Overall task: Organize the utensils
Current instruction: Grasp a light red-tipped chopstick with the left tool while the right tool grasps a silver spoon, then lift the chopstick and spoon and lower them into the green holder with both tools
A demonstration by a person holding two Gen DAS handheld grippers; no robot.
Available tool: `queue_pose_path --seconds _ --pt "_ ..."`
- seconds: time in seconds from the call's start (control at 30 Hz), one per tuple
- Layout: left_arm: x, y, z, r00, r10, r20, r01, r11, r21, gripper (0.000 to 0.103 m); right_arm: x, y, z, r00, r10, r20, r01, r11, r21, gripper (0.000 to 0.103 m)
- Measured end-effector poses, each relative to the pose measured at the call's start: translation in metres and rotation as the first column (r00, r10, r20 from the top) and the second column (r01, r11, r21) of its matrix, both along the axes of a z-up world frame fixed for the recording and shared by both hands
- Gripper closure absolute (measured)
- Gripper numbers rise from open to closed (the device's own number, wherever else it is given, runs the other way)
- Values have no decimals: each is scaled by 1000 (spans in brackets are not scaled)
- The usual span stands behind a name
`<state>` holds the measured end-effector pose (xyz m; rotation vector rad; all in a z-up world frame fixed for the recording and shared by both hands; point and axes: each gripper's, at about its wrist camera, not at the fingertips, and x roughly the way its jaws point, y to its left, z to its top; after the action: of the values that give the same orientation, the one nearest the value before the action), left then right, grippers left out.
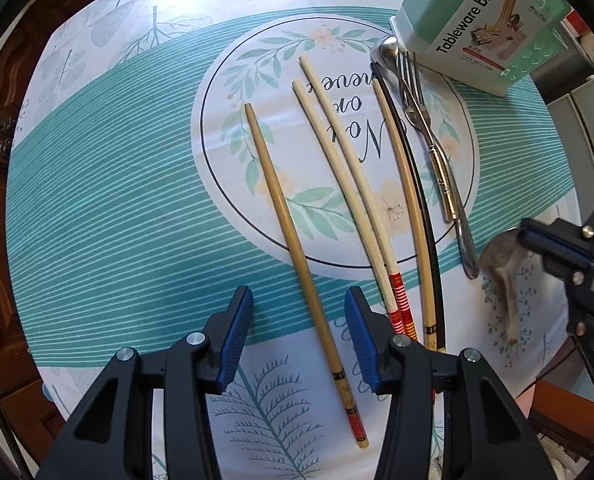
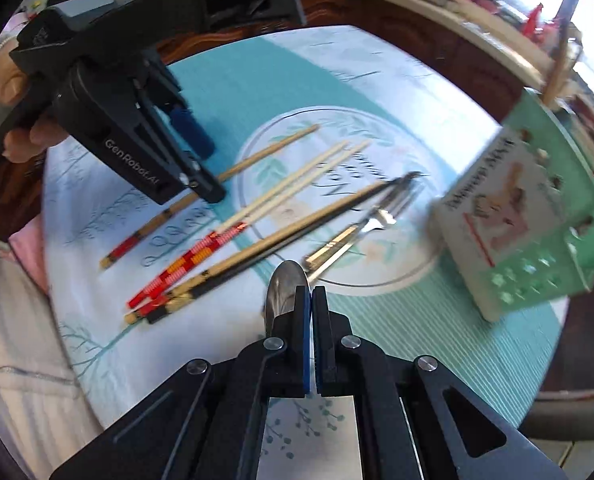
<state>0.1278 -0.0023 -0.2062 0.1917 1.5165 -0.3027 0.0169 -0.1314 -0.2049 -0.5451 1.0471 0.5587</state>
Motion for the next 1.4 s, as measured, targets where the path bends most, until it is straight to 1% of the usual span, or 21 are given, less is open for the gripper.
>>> queue_pose_path --seconds 0.03,0.1,0.17,0.2,0.27,0.33,0.43,0.53,0.63,0.67,0.77,0.8,0.83,0.87,0.93,1.0,1.1,1.13,1.3,1.33,1.4 --pt "0 -1 -1 1000 -2 3 2 1000 17 57 -3 -5 2 1000 -23 19 23 1000 8 102" --pt "-1 -4 -2 1000 -8 14 7 999 52 65 -11 -11 9 996 -67 58 65 997 42 102" --pt "5 -8 -1 1000 1 12 -2 999 51 84 -18 -18 13 991 -104 83 97 992 79 102" --pt "9 -9 -1 1000 15 -2 -15 999 45 96 -20 -20 14 989 -120 90 112 989 93 102" --pt "17 -12 -3 999 41 -16 -40 999 35 99 -24 -23 16 982 -153 108 140 983 120 102" --pt "18 -12 -2 999 50 5 -51 998 32 99 -28 -27 20 973 -186 134 167 976 141 102" --pt "15 -12 5 995 60 76 -60 998 3 99 -34 -26 26 952 -230 202 203 968 149 102" --pt "7 -15 24 981 64 181 -61 998 -23 99 -44 -30 38 916 -282 287 245 957 157 102" --pt "0 -24 47 960 65 272 -54 997 -47 99 -46 -35 50 857 -337 390 295 941 164 102" --pt "0 -28 57 949 64 309 -49 997 -57 99 -46 -37 55 834 -357 421 311 934 176 102" --pt "-1 -36 88 911 61 407 -27 996 -89 99 -47 -42 71 744 -410 527 359 911 201 102" --pt "0 -43 100 894 59 444 -14 995 -103 99 -48 -43 77 706 -423 567 376 903 206 102" --pt "-5 -31 113 881 58 469 -6 994 -112 99 -49 -45 84 674 -436 597 388 896 216 102" --pt "-7 -38 126 860 59 506 4 992 -123 99 -48 -47 90 643 -453 617 398 887 235 102" --pt "-6 -45 150 822 57 567 34 988 -149 99 -47 -55 103 601 -487 634 417 867 272 102" --pt "-4 -49 171 793 62 606 56 983 -174 99 -44 -62 115 559 -520 646 437 847 304 102" --pt "6 -56 195 762 76 643 85 973 -216 99 -34 -76 131 499 -555 665 454 822 345 102" --pt "12 -61 204 744 83 664 97 969 -229 99 -31 -80 137 481 -562 673 454 817 356 102" --pt "40 -81 235 673 127 729 134 948 -289 99 -1 -98 167 379 -558 738 447 809 383 102" --pt "46 -86 241 654 139 744 140 944 -300 99 12 -102 173 363 -553 750 447 810 380 102" --pt "54 -93 249 621 160 767 149 937 -317 99 25 -106 178 317 -531 786 447 815 370 102"
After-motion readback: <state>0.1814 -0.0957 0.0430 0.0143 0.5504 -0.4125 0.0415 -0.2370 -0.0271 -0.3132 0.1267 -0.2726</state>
